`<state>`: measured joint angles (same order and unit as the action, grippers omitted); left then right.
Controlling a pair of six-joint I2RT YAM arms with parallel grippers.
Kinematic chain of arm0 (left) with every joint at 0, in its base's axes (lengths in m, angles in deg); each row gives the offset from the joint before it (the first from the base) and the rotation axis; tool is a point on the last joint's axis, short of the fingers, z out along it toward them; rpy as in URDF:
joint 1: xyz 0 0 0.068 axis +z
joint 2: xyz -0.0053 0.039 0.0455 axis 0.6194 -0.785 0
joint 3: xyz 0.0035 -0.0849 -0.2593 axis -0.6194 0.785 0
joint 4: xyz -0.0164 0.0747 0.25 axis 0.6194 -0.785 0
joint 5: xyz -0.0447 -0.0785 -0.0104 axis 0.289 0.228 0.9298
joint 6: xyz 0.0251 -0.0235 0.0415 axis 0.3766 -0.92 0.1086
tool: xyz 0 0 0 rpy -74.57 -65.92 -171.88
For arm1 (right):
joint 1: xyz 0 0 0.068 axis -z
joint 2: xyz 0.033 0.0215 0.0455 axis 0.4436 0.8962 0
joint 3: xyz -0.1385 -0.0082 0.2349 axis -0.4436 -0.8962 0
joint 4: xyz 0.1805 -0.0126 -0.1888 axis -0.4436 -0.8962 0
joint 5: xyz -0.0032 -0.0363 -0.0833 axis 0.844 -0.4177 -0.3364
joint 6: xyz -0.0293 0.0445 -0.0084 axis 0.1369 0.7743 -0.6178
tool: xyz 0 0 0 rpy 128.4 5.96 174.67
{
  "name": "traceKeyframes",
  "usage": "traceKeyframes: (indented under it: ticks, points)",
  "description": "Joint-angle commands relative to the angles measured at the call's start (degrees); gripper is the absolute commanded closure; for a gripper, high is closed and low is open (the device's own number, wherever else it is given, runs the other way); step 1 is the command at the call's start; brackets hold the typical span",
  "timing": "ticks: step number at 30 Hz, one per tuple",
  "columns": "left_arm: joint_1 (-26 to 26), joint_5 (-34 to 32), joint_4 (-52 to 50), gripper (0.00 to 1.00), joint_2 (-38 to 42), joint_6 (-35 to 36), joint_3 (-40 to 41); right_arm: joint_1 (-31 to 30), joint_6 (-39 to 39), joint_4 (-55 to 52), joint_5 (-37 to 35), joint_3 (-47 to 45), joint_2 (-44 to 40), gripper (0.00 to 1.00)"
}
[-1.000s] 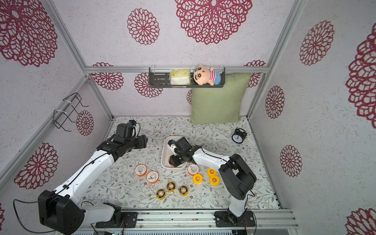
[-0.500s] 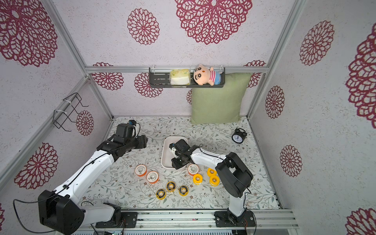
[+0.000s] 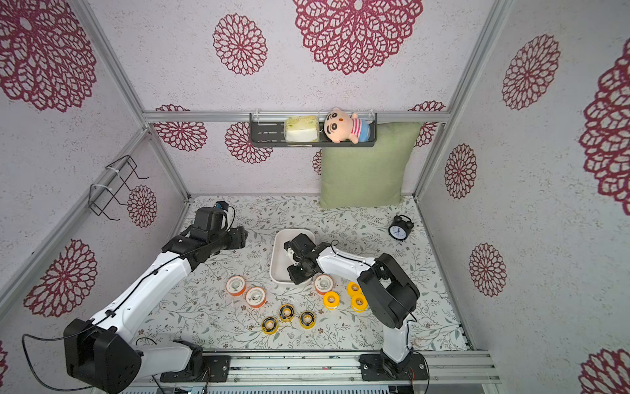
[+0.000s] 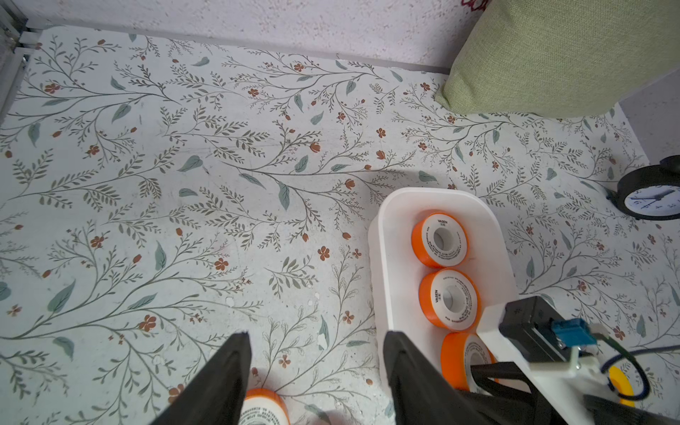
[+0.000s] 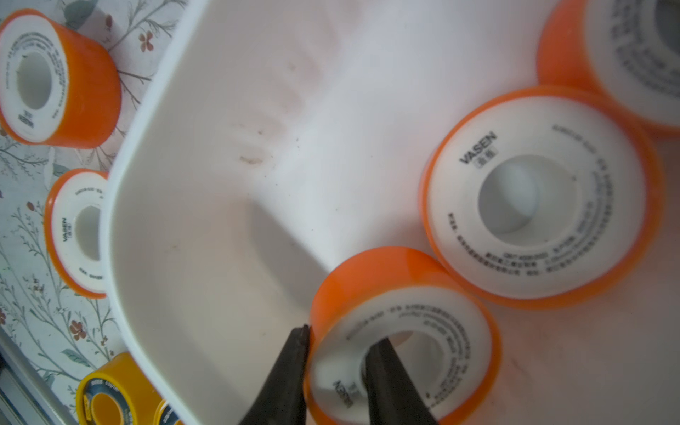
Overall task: Put the sealing tape into the storage box
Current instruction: Place the sealing tape in the storage box.
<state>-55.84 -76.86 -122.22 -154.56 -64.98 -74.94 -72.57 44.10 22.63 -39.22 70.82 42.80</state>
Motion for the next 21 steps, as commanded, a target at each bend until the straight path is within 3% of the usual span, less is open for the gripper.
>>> traceKeyframes:
  ticks: [1, 12, 21]
  points:
    - [0.25, -0.86, -0.38, 0.35, 0.37, 0.91, 0.19, -0.34, -1.07, -1.99, -2.21, 1.71, 0.06, 0.69]
    - [0.33, -1.09, -0.51, 0.35, 0.47, 0.95, 0.20, -0.34, -1.18, -2.95, -3.65, 2.19, 0.42, 0.59]
    - [0.31, -1.25, -0.51, 0.35, 0.46, 1.01, 0.20, -0.39, -1.21, -2.12, -2.86, 4.14, -1.60, 0.57]
